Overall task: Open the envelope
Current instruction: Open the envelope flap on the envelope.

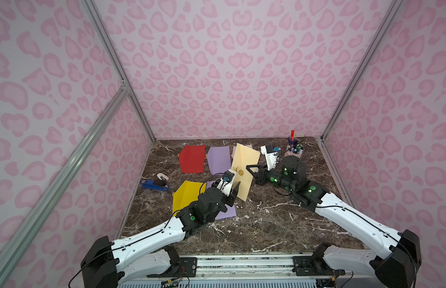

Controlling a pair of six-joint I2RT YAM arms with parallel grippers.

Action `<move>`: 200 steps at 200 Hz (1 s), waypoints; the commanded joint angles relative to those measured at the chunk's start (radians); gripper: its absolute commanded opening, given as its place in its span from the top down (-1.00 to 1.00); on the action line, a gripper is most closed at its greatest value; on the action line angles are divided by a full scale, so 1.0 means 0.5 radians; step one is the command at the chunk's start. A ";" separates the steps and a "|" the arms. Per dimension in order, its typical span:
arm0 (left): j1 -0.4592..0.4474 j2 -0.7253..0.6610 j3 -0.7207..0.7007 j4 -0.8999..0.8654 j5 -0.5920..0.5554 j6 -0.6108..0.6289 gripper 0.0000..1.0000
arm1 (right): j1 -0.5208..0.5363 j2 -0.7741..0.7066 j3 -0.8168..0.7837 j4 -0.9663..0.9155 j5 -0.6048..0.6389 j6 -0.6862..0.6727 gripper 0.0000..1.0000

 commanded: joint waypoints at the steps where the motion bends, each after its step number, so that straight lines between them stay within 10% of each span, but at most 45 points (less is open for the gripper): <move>1: -0.020 0.040 0.034 0.029 -0.241 0.044 -0.05 | 0.005 -0.013 0.023 0.003 0.020 -0.001 1.00; 200: -0.168 0.226 0.146 0.055 -0.869 0.140 -0.06 | 0.045 -0.003 0.069 -0.067 0.028 -0.026 1.00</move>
